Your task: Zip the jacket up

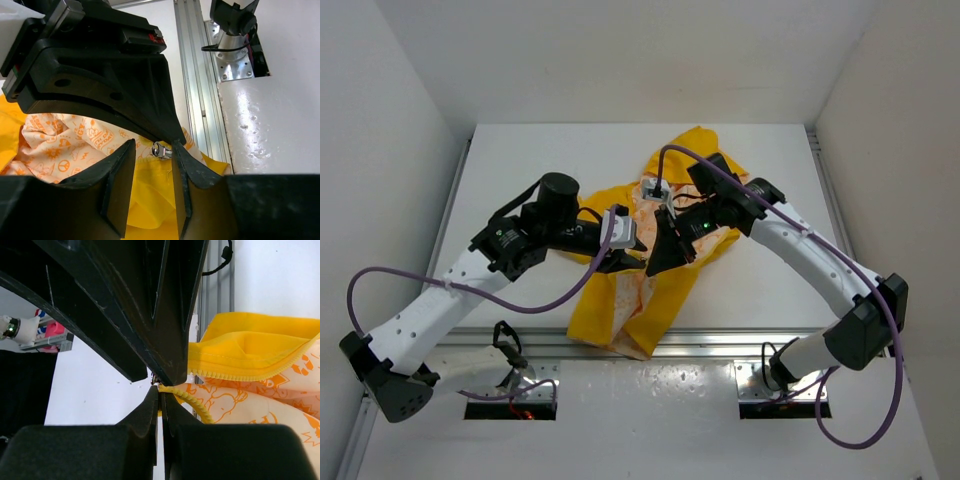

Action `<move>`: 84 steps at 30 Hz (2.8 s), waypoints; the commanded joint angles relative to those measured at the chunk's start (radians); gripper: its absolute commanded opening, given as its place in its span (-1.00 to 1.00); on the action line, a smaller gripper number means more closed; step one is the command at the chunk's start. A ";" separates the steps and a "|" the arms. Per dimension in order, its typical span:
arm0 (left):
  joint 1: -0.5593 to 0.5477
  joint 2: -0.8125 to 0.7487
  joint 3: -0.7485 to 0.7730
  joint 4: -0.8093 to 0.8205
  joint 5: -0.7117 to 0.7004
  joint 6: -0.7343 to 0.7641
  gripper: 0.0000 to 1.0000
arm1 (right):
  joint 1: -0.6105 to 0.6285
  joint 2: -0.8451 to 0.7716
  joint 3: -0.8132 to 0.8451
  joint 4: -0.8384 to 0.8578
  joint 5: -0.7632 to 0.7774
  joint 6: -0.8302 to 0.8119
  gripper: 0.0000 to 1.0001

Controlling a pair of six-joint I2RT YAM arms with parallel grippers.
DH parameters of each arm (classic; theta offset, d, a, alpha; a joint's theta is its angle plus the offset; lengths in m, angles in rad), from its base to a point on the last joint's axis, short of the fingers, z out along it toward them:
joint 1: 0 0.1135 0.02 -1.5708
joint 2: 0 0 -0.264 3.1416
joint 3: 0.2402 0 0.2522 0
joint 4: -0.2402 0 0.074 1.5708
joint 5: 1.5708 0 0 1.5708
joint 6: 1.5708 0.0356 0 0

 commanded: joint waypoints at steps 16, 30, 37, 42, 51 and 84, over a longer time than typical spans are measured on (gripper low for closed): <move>-0.012 -0.006 -0.020 0.030 0.033 -0.007 -0.53 | 0.008 0.006 0.062 0.018 -0.019 -0.013 -1.00; -0.021 -0.060 -0.039 0.030 0.015 0.023 -0.96 | -0.028 0.029 0.039 0.103 -0.078 0.106 -1.00; -0.021 -0.040 -0.066 0.058 -0.046 0.002 -1.00 | -0.019 0.013 0.022 0.085 -0.116 0.051 -1.00; -0.021 -0.040 -0.101 0.183 -0.100 -0.061 -1.00 | 0.034 -0.006 0.023 -0.022 -0.086 -0.082 -1.00; -0.012 -0.009 -0.111 0.294 -0.154 -0.132 -1.00 | 0.059 -0.027 0.002 -0.084 -0.074 -0.148 -1.00; -0.056 -0.134 -0.348 0.639 -0.695 -0.309 -1.00 | -0.045 -0.199 -0.141 0.226 0.044 0.114 -0.07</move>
